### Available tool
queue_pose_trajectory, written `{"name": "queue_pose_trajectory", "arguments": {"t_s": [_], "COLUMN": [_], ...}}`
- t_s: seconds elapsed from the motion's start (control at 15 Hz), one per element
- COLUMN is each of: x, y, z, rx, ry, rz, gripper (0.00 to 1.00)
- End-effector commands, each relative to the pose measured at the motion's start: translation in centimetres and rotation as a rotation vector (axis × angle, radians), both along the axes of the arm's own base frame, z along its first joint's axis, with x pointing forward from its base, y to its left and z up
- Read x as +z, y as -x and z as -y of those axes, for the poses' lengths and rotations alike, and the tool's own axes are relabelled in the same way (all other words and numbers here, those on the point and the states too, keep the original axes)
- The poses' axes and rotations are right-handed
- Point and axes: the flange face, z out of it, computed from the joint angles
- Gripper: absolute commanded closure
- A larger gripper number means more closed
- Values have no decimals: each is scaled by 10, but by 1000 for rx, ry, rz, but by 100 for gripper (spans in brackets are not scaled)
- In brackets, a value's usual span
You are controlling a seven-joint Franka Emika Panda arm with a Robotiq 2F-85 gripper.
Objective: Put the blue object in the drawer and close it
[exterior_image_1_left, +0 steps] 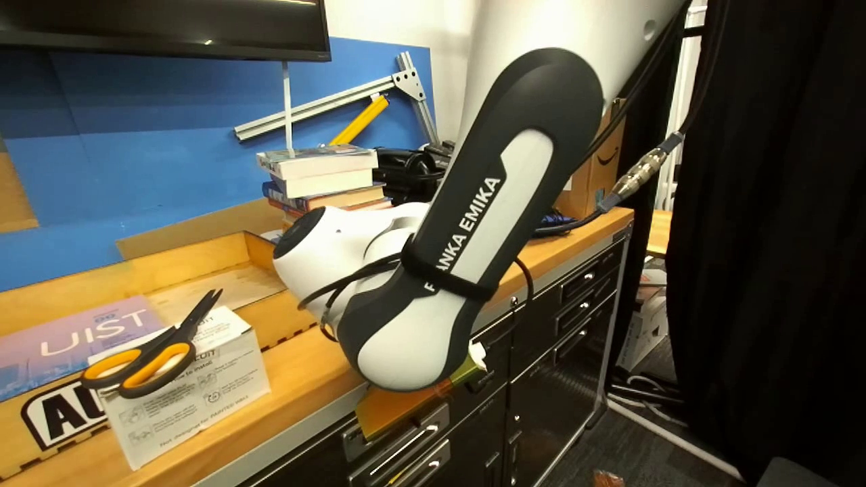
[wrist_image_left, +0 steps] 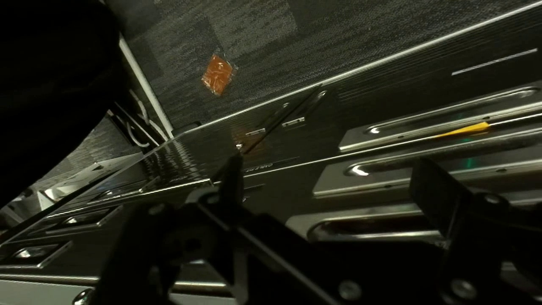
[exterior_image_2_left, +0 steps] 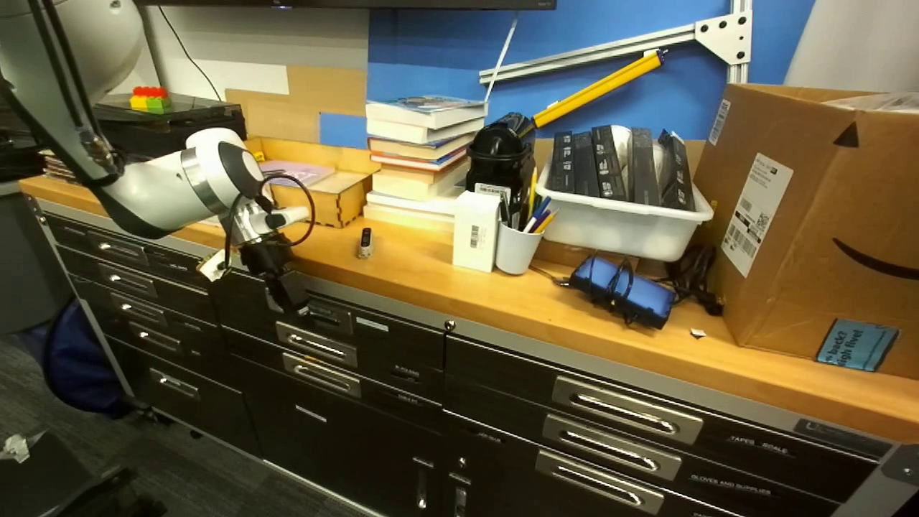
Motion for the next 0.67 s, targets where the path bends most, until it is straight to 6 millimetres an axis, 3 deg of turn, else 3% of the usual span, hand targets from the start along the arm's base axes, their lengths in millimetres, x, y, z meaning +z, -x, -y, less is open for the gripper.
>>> {"name": "queue_pose_trajectory", "arguments": {"t_s": [0.0,0.27,0.6], "x": [64,121,222], "y": [32,57,90], "z": [15,16,20], "rx": [-4,83,192], "ry": [-29,-168,-344], "rz": [16,-44,-103], "gripper": [0,0,0]}}
